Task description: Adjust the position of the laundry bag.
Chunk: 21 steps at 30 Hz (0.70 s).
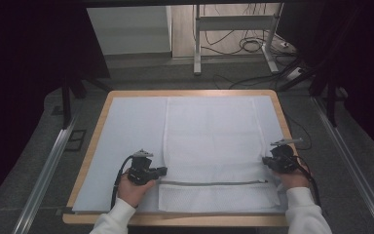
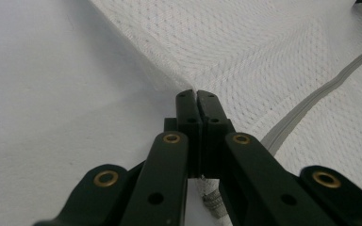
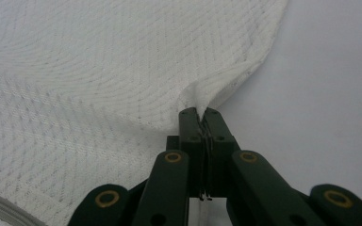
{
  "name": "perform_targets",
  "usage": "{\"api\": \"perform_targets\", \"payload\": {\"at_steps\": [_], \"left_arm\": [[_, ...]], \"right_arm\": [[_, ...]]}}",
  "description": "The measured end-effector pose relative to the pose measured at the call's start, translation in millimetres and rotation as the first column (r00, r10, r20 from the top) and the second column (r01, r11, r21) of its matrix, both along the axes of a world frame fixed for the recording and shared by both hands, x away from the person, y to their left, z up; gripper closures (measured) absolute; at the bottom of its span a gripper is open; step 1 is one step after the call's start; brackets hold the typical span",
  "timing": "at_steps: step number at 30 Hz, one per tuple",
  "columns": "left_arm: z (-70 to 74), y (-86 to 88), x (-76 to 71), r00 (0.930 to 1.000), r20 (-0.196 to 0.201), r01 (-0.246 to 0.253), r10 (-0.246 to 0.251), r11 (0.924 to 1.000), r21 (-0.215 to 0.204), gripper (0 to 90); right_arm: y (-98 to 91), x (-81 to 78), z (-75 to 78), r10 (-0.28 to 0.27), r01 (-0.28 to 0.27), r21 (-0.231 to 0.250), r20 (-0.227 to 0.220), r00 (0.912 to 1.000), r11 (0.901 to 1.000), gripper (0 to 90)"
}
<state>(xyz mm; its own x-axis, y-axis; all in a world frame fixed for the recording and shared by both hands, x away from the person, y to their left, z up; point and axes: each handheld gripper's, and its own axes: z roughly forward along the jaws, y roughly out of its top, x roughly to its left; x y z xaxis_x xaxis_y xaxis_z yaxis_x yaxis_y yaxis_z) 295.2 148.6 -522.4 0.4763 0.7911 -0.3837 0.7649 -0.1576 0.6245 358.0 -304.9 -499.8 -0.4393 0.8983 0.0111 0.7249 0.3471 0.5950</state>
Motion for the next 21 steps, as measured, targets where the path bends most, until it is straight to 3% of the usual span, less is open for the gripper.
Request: {"api": "perform_targets", "payload": {"at_steps": [21], "left_arm": [[0.6,15.9,-3.4,0.9998,-0.011,-0.017,0.017,0.9998,-0.009,89.6]], "right_arm": [[14.8,1.0,-0.6,0.024,-0.024,0.002,0.010,0.9997,0.9997,87.2]]}}
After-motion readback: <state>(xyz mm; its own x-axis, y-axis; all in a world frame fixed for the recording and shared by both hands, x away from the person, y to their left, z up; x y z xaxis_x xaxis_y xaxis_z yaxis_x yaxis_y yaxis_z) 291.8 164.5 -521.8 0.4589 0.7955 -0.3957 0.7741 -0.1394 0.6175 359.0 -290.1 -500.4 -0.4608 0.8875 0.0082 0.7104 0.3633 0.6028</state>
